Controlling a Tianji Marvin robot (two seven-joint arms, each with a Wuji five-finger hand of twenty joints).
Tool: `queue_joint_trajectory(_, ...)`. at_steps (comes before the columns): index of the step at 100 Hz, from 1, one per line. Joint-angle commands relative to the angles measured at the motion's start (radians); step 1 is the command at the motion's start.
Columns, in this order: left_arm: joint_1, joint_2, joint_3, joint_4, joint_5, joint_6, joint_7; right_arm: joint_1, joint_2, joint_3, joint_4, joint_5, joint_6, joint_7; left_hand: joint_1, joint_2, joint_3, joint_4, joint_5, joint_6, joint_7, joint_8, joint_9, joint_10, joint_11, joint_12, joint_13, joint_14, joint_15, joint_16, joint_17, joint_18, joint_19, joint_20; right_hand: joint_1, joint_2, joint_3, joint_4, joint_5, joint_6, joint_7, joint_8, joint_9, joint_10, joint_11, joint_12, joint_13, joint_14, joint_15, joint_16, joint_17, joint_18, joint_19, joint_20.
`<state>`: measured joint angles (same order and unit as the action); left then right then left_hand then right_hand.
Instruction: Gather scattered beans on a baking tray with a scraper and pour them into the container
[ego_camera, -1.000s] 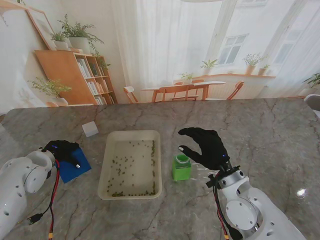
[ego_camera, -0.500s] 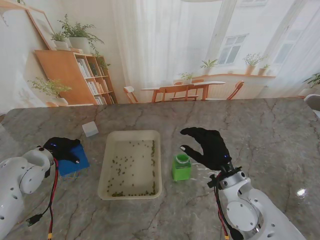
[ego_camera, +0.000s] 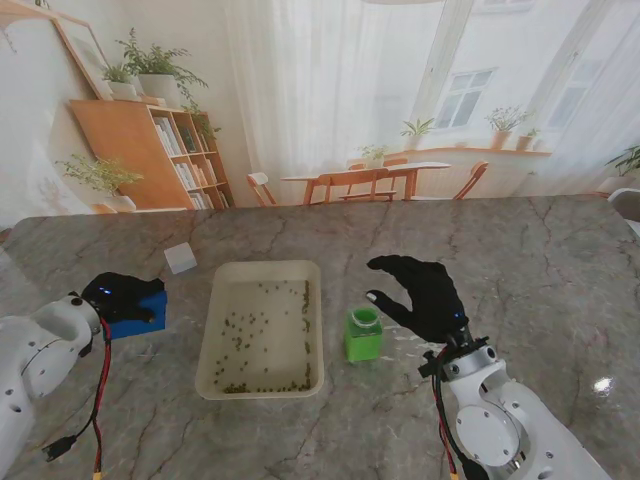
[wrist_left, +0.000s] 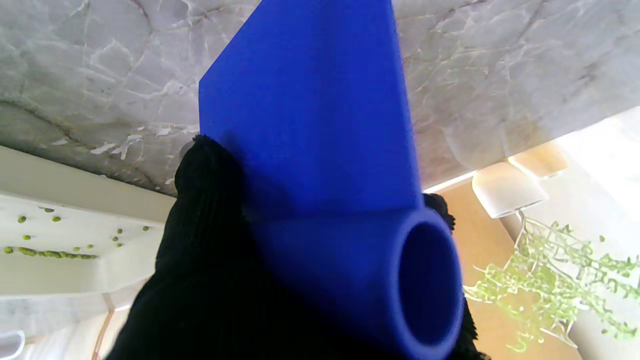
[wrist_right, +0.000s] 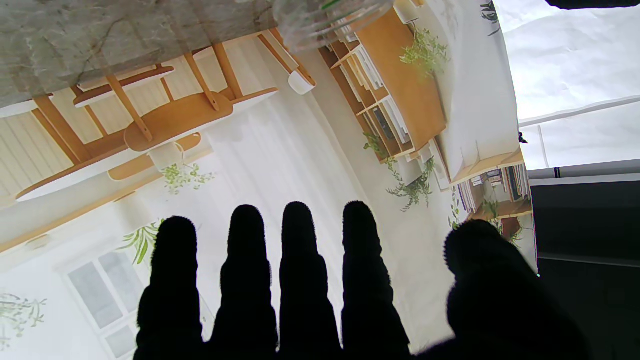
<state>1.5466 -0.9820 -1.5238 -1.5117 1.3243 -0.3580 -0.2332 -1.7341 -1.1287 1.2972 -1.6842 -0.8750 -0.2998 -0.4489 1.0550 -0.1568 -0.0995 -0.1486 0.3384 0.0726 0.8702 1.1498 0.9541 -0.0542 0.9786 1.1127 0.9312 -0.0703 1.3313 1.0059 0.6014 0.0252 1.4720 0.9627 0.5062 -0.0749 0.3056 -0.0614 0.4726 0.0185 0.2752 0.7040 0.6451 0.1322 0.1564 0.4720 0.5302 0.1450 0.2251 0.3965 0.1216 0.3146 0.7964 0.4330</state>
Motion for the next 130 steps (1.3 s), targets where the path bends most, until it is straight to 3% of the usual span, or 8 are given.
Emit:
queue_joint_trajectory(1, 0.015, 0.002, -0.014, -0.027, -0.006, -0.009, -0.013, -0.004, -0.003, 0.001, -0.001, 0.004, 0.001, 0.012, 0.135, 0.191, 0.049, 0.074, 0.037, 0.029, -0.062, -0.080, 0.148, -0.141, 0.254, 0.110, 0.084, -0.196, 0.135, 0.012, 0.011, -0.032, 0.079, 0.034, 0.001, 0.032, -0.019, 0.033, 0.015, -0.019, 0.011, 0.001, 0.010, -0.018, 0.019, 0.014, 0.008, -0.023, 0.007, 0.012, -0.004, -0.003, 0.006, 0.021)
queue_joint_trajectory(18, 0.046, -0.003, -0.052, -0.084, -0.004, -0.016, -0.019, -0.002, -0.003, 0.002, 0.001, 0.005, -0.001, 0.011, 0.164, 0.236, 0.051, 0.083, -0.010, 0.108, -0.036, -0.044, 0.138, -0.181, 0.295, 0.139, 0.081, -0.221, 0.168, 0.003, 0.007, -0.040, 0.104, 0.033, 0.001, 0.031, -0.020, 0.033, 0.015, -0.020, 0.011, 0.001, 0.012, -0.018, 0.019, 0.013, 0.009, -0.024, 0.007, 0.012, -0.002, -0.004, 0.007, 0.020)
queue_joint_trajectory(37, 0.080, -0.019, -0.079, -0.146, -0.037, 0.035, 0.039, 0.002, -0.004, 0.002, 0.005, 0.006, -0.004, 0.006, 0.098, 0.175, 0.067, 0.123, -0.070, 0.151, 0.090, 0.098, 0.119, -0.191, 0.292, 0.103, 0.071, -0.223, 0.152, -0.016, 0.005, -0.054, 0.098, 0.015, 0.002, 0.032, -0.021, 0.033, 0.015, -0.020, 0.010, 0.001, 0.013, -0.020, 0.019, 0.014, 0.009, -0.023, 0.006, 0.011, -0.002, -0.002, 0.007, 0.019)
queue_joint_trajectory(50, 0.089, -0.030, -0.085, -0.182, -0.072, 0.062, 0.081, 0.006, -0.004, 0.001, 0.008, 0.007, -0.007, 0.003, 0.038, 0.101, 0.078, 0.132, -0.079, 0.013, 0.279, 0.301, 0.092, -0.154, 0.258, 0.072, 0.031, -0.186, 0.093, -0.027, -0.029, -0.044, 0.043, -0.003, 0.002, 0.033, -0.022, 0.033, 0.014, -0.022, 0.010, 0.000, 0.014, -0.018, 0.019, 0.014, 0.010, -0.024, 0.006, 0.011, -0.002, -0.004, 0.007, 0.019)
queue_joint_trajectory(59, 0.086, -0.038, -0.077, -0.200, -0.119, 0.078, 0.090, 0.008, -0.005, 0.000, 0.011, 0.008, -0.009, 0.002, 0.025, 0.081, 0.072, 0.119, 0.019, -0.092, 0.386, 0.417, 0.071, -0.110, 0.218, 0.066, -0.014, -0.134, 0.032, -0.009, -0.076, -0.011, -0.019, 0.013, 0.002, 0.033, -0.022, 0.032, 0.015, -0.020, 0.010, 0.000, 0.013, -0.019, 0.019, 0.013, 0.010, -0.024, 0.006, 0.011, -0.003, -0.004, 0.007, 0.018)
queue_joint_trajectory(81, 0.036, -0.044, -0.013, -0.209, -0.181, 0.066, 0.102, 0.016, -0.006, -0.005, 0.018, 0.014, -0.016, 0.000, 0.016, 0.025, 0.071, 0.113, 0.114, -0.170, 0.507, 0.420, -0.145, -0.160, 0.072, 0.004, -0.204, -0.013, -0.242, -0.002, -0.234, 0.057, -0.232, -0.007, 0.003, 0.035, -0.024, 0.033, 0.017, -0.021, 0.011, 0.000, 0.015, -0.019, 0.019, 0.014, 0.011, -0.024, 0.006, 0.011, -0.002, -0.004, 0.008, 0.018)
queue_joint_trajectory(112, -0.161, -0.049, 0.188, -0.081, -0.245, 0.020, 0.158, 0.041, -0.006, -0.011, 0.022, 0.020, -0.034, 0.009, 0.008, 0.072, 0.065, 0.106, 0.033, -0.161, 0.451, 0.420, -0.152, -0.114, 0.156, 0.063, -0.198, -0.092, -0.164, 0.060, -0.218, 0.029, -0.185, 0.013, 0.006, 0.032, -0.025, 0.033, 0.019, -0.022, 0.011, 0.000, 0.018, -0.021, 0.020, 0.013, 0.014, -0.025, 0.006, 0.011, 0.001, -0.004, 0.009, 0.017)
queue_joint_trajectory(130, -0.294, -0.053, 0.315, 0.040, -0.279, -0.007, 0.195, 0.060, -0.005, -0.015, 0.029, 0.026, -0.051, 0.024, 0.025, 0.077, 0.057, 0.086, -0.046, -0.121, 0.336, 0.285, -0.138, -0.189, 0.208, 0.096, -0.189, -0.125, -0.115, 0.056, -0.210, 0.014, -0.157, 0.017, 0.006, 0.030, -0.025, 0.032, 0.019, -0.023, 0.011, -0.001, 0.018, -0.020, 0.019, 0.013, 0.013, -0.024, 0.005, 0.010, 0.001, -0.003, 0.009, 0.016)
